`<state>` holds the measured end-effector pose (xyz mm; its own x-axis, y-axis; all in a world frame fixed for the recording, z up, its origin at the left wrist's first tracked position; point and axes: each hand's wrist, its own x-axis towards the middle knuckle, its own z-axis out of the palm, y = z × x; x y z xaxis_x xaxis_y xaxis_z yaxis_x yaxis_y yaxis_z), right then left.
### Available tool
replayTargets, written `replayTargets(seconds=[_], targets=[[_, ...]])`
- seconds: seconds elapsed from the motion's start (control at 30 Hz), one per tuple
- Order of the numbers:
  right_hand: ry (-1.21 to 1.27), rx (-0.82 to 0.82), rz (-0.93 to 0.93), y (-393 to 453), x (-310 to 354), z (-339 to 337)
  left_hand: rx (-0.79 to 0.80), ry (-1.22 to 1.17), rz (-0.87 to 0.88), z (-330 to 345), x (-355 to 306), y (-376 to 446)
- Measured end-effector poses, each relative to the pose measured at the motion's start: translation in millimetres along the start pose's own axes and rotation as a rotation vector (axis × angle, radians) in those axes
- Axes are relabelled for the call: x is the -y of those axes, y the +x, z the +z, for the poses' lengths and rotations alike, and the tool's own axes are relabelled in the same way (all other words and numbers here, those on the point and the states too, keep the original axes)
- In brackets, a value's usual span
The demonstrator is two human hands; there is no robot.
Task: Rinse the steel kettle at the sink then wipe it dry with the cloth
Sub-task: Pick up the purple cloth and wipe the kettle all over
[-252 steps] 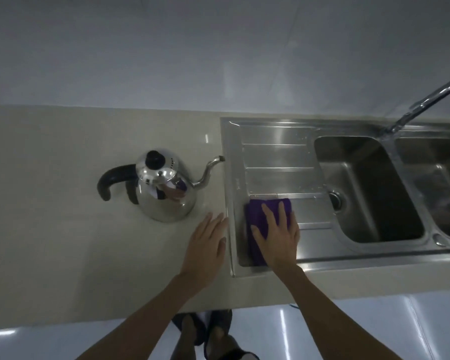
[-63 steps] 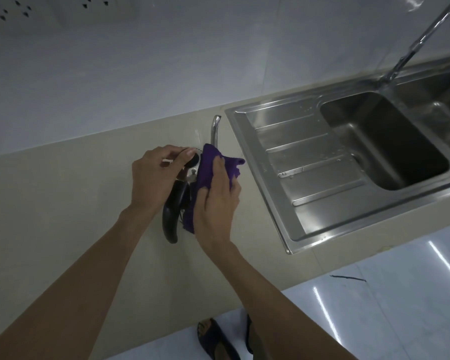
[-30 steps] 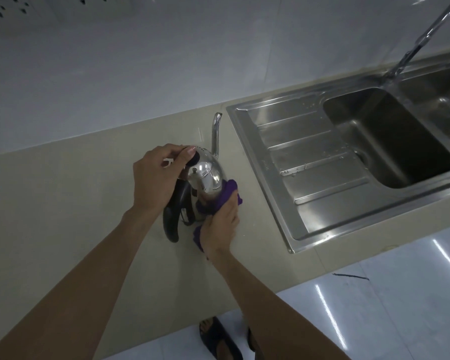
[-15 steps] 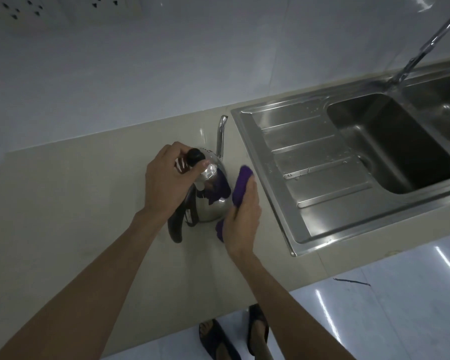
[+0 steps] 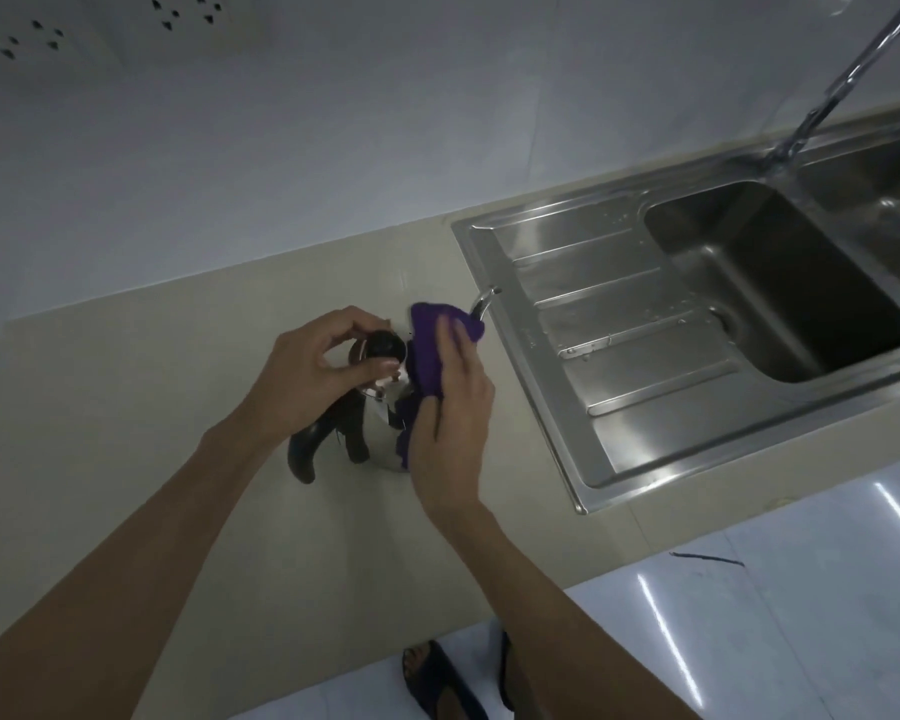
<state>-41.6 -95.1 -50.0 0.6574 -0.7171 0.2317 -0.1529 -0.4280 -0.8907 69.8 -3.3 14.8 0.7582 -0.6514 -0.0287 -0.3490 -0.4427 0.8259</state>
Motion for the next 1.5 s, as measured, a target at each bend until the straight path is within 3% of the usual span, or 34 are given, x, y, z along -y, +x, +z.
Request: replayTargets(seconds=[0.07, 0.27, 0.43, 0.67, 0.83, 1.0, 1.2, 1.37, 1.5], targets=[[-0.077, -0.007, -0.085, -8.9, -4.3, 8.2, 0.037, -0.036, -0.016, -1.2, 1.2, -1.1], [-0.108, 0.151, 0.212, -15.3, -67.8, -19.4, -0.009, -0.062, -0.039, 1.2, 0.7, -4.8], [-0.117, 0.134, -0.17, -17.8, -19.8, -13.5, -0.045, -0.096, -0.025, 7.1, 3.5, -8.0], [-0.159, 0.108, 0.161, -23.4, -65.7, -3.8, -0.048, -0.112, -0.053, 6.9, 2.5, -9.2], [-0.294, 0.28, 0.356, 4.7, -76.5, -8.5, -0.037, -0.119, -0.05, 6.0, 1.9, -8.1], [-0.241, 0.398, 0.377, -0.3, -71.5, -20.8, -0.055, -0.09, -0.048, 7.3, 2.1, -7.5], [-0.152, 0.327, 0.461, 17.5, -74.8, -3.6, -0.063, -0.074, -0.045, 8.0, 3.2, -9.8], [-0.105, 0.18, 0.521, -37.1, -60.5, 4.5, -0.104, -0.075, -0.029, 10.5, -0.3, -12.3], [-0.147, 0.29, 0.557, -85.7, -32.8, 19.8, -0.109, -0.064, -0.029, 10.1, -1.6, -13.8]])
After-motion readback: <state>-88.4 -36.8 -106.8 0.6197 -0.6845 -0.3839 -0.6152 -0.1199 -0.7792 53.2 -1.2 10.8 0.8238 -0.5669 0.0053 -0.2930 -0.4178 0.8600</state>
